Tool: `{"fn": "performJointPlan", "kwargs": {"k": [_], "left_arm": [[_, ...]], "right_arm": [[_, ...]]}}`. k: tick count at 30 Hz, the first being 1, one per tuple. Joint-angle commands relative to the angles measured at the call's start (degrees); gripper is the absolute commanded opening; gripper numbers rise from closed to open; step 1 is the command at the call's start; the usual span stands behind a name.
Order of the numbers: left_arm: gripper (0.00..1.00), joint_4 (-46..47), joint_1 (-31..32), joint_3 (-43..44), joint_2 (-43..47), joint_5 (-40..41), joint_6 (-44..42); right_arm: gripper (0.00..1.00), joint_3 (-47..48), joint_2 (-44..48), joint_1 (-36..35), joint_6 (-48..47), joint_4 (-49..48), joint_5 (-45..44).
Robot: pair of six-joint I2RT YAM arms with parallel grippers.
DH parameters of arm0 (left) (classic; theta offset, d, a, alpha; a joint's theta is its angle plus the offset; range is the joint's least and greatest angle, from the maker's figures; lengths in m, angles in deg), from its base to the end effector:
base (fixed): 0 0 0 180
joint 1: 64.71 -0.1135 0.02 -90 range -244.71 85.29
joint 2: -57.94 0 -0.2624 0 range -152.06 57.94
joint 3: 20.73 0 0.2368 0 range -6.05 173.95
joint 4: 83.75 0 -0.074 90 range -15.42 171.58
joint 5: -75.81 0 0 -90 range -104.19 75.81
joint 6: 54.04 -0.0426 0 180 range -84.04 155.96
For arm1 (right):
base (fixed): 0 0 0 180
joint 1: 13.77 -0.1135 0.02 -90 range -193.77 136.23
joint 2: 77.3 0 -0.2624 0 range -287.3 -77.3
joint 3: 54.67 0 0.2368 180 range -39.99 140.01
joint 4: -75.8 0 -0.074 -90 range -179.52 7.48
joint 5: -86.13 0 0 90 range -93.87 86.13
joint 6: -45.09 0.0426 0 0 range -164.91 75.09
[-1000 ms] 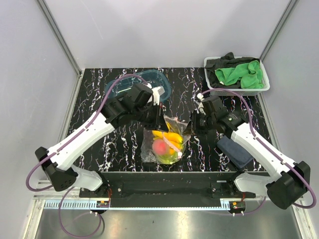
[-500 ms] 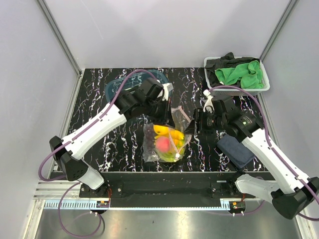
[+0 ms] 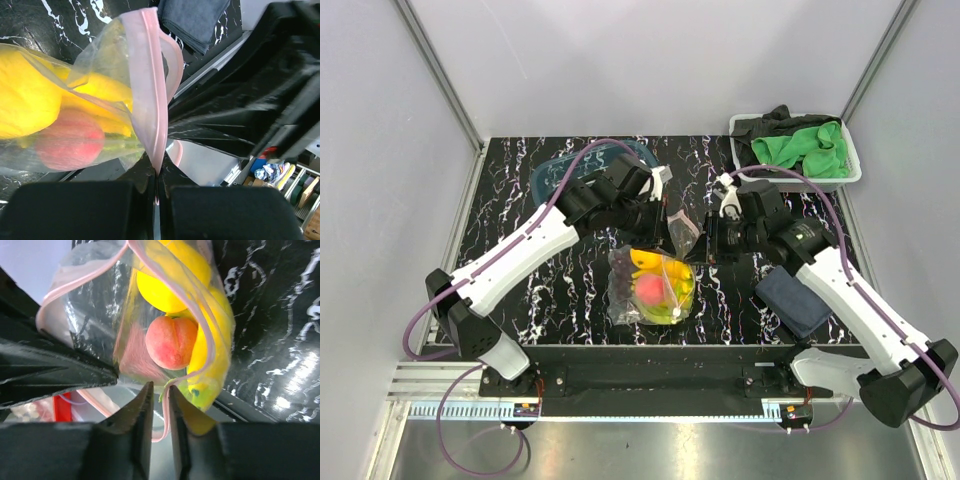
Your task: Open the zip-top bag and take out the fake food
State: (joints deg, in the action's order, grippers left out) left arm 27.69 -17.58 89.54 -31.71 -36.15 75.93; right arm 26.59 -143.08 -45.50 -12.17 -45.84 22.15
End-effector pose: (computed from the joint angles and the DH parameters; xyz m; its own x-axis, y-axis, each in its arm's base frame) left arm 0.2034 -0.2425 0.3750 -0.9332 0.1296 -0.3351 0.3271 0.6924 -0.6431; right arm 0.1797 0.1331 0.3396 -0.8903 0.0209 -0.4549 -0.3145 0.6942 0.6474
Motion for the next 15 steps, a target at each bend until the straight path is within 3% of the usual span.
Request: {"fn": "performJointPlan", "kwargs": {"k": [1, 3, 8, 15], "left_arm": [[0.0, 3.5, 0.1, 2.7, 1.1, -0.8, 0.3], [0.0, 3.7, 0.0, 2.8, 1.3, 0.0, 0.5], [0.0, 3.7, 0.0, 3.7, 0.5, -0.7, 0.6], [0.0, 3.7, 0.0, 5.7, -0.7, -2.0, 0.6]], "right_arm": [[0.32, 6.0, 0.8, -0.3, -3.9, 7.7, -7.2], [0.41, 7.9, 2.1, -0.3, -5.4, 10.9, -9.9], [0.45, 9.7, 3.6, -0.3, -5.3, 9.4, -7.2], [0.29, 6.0, -2.3, -0.5, -0.7, -2.9, 3.7]]}}
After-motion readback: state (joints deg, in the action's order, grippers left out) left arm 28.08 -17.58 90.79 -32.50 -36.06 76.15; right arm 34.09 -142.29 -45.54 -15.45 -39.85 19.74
